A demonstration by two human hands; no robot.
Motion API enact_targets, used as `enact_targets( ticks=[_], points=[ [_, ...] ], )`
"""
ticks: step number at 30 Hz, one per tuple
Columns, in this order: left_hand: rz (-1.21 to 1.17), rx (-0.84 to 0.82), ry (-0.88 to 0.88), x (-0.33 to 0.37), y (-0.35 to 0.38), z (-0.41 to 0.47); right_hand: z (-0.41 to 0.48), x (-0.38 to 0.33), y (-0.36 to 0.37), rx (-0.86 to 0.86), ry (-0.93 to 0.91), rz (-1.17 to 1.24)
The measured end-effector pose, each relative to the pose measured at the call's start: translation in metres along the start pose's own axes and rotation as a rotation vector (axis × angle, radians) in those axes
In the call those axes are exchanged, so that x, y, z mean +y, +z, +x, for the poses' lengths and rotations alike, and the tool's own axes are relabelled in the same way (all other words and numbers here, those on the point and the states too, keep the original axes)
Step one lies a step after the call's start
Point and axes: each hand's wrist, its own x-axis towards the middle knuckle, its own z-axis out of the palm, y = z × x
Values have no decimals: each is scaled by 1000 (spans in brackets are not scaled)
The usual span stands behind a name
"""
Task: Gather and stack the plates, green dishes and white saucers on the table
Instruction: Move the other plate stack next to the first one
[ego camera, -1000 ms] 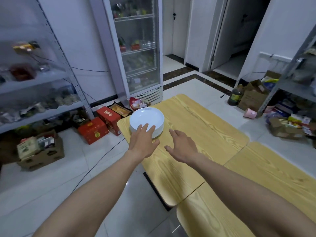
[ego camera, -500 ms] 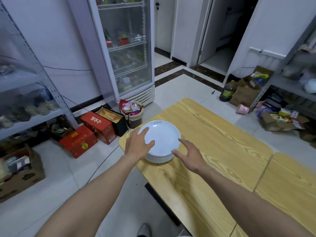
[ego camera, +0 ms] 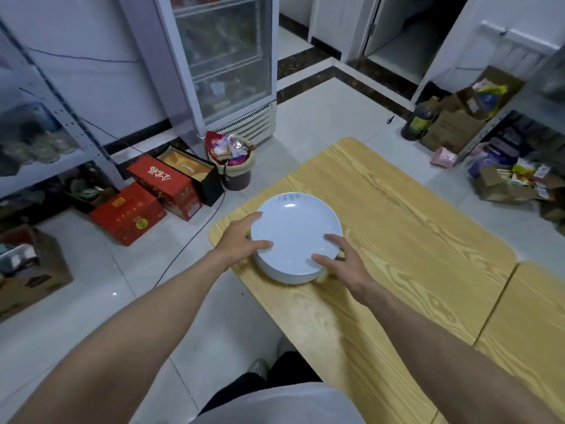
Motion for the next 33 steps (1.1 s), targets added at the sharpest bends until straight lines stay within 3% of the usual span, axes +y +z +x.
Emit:
enact_targets(
  ticks=[3,7,17,26,33],
  points=[
    [-136,-70,0,-9,8,5,8,10,6,17,-40,33],
    [-238,-20,29,-18,24,7,21,17,12,88,-89,4],
    [-205,18,144,-18,28,-6,9,22,17,228,-154,16],
    [-190,-60,294,37,33,-57,-67,0,-18,375,-230,19],
    [-180,-223,379,89,82,-89,-150,7,-71,537,-188,61]
  ],
)
